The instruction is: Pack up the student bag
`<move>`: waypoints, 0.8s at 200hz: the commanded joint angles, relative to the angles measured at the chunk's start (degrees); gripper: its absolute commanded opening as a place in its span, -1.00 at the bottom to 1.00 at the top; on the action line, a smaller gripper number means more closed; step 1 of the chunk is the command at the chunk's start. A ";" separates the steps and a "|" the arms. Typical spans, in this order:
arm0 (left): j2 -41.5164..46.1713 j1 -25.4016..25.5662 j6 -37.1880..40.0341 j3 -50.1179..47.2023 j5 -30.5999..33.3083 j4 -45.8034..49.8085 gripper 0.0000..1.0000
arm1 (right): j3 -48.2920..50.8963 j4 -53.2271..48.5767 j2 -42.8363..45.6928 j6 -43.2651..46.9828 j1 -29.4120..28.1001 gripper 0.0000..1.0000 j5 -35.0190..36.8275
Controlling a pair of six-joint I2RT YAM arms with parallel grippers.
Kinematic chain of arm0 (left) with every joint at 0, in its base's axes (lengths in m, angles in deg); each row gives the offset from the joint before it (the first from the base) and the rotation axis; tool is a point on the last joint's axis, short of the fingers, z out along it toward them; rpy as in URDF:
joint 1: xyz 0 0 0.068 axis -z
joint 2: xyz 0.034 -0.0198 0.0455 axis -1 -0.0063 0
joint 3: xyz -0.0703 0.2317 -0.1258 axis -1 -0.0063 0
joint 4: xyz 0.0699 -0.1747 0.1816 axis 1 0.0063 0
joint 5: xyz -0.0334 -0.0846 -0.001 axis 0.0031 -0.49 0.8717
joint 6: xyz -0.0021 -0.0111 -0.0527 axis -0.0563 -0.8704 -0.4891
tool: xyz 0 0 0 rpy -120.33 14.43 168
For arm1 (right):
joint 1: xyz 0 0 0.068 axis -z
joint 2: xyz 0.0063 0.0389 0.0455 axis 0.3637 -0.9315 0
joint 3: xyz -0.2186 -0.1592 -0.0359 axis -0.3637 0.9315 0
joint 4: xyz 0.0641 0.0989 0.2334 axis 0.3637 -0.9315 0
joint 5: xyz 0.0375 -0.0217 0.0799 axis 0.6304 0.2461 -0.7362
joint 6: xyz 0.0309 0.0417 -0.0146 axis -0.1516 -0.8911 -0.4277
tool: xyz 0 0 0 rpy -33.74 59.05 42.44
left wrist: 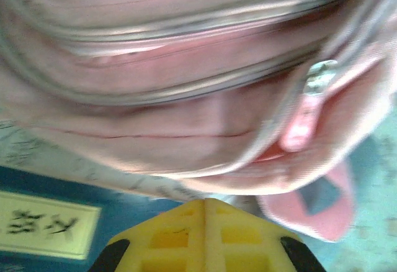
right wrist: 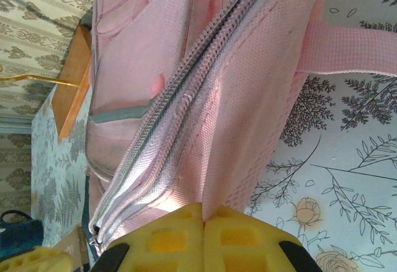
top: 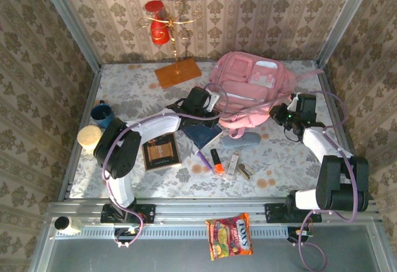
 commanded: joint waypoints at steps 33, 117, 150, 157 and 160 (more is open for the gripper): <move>-3.79 3.34 -5.45 7.58 -3.95 3.93 -0.42 | 0.29 4.89 0.45 0.10 -1.09 -1.00 0.68; -13.81 4.17 -3.64 18.35 -1.48 10.78 -0.30 | 0.63 4.85 0.08 0.27 -1.53 -1.00 1.01; -15.62 4.12 -2.89 19.72 0.05 12.17 -0.27 | 0.67 5.11 -0.40 0.14 -1.80 -1.00 0.94; -15.97 4.11 -2.69 19.84 0.47 12.28 -0.26 | 0.63 5.12 -0.45 0.14 -1.90 -1.00 0.93; -16.07 4.08 -2.63 19.88 0.50 12.28 -0.26 | 0.63 5.12 -0.47 0.17 -1.89 -1.00 0.93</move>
